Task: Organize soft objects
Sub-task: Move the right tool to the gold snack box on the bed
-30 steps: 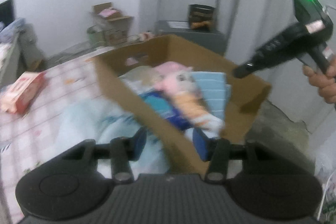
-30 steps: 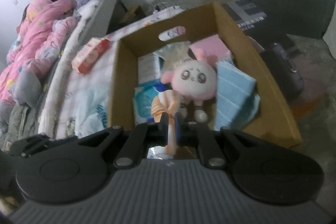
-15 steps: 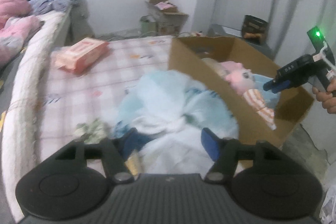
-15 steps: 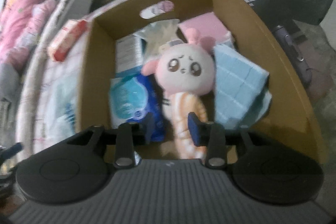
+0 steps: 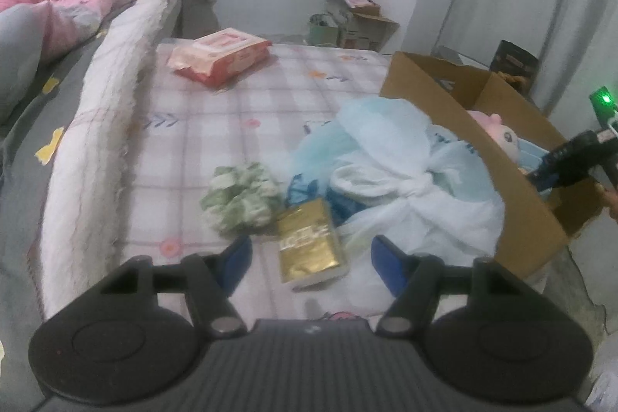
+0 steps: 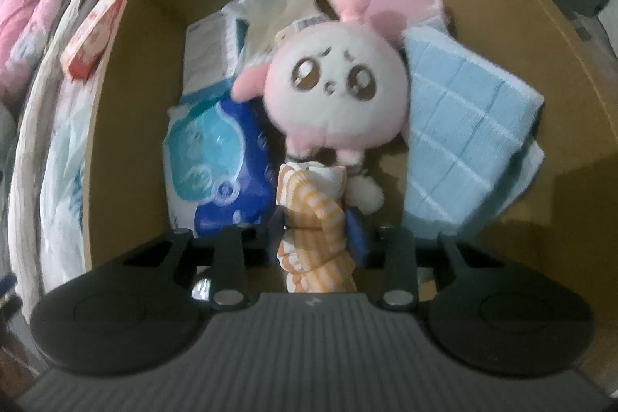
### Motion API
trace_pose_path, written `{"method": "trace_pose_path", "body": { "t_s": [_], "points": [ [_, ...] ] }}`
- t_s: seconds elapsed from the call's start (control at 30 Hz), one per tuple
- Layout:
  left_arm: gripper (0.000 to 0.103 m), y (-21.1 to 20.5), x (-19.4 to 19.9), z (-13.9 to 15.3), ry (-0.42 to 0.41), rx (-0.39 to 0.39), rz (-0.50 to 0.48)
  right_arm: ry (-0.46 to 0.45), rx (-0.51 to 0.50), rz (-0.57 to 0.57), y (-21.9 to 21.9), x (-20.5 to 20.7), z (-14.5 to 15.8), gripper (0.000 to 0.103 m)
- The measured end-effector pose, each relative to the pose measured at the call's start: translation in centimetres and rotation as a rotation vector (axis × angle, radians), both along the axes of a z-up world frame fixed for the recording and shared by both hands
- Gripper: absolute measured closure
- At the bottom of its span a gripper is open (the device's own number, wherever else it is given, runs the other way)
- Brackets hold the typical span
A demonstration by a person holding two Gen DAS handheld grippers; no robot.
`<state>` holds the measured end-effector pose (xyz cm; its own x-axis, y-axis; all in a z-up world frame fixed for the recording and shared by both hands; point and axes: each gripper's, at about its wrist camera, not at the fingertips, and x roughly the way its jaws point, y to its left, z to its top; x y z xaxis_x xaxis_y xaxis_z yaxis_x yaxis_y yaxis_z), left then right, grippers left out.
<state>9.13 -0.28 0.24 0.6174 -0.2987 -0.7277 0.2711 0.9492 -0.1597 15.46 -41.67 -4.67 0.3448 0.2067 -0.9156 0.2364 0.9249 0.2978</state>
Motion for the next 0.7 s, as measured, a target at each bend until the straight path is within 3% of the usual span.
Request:
{"method": "trace_pose_path", "body": {
  "t_s": [0.17, 0.3, 0.4, 0.57, 0.7],
  "points": [
    [0.033, 1.3, -0.3, -0.4, -0.005, 0.002, 0.029, -0.011, -0.049, 0.017, 1.1, -0.6, 0.6, 0.067],
    [0.029, 2.3, -0.8, -0.5, -0.022, 0.01, 0.043, -0.055, -0.034, -0.028, 1.0, -1.5, 2.6, 0.051],
    [0.027, 3.0, -1.2, -0.6, -0.033, 0.029, 0.048, -0.128, -0.034, -0.062, 1.7, -2.6, 5.0, 0.047],
    [0.027, 3.9, -1.0, -1.3, -0.033, 0.031, 0.056, -0.252, 0.053, -0.031, 5.3, -4.1, 9.0, 0.046],
    [0.028, 3.9, -0.2, -1.4, -0.073, 0.044, 0.045, -0.29, 0.165, 0.092, 11.0, -3.3, 10.7, 0.046]
  ]
}}
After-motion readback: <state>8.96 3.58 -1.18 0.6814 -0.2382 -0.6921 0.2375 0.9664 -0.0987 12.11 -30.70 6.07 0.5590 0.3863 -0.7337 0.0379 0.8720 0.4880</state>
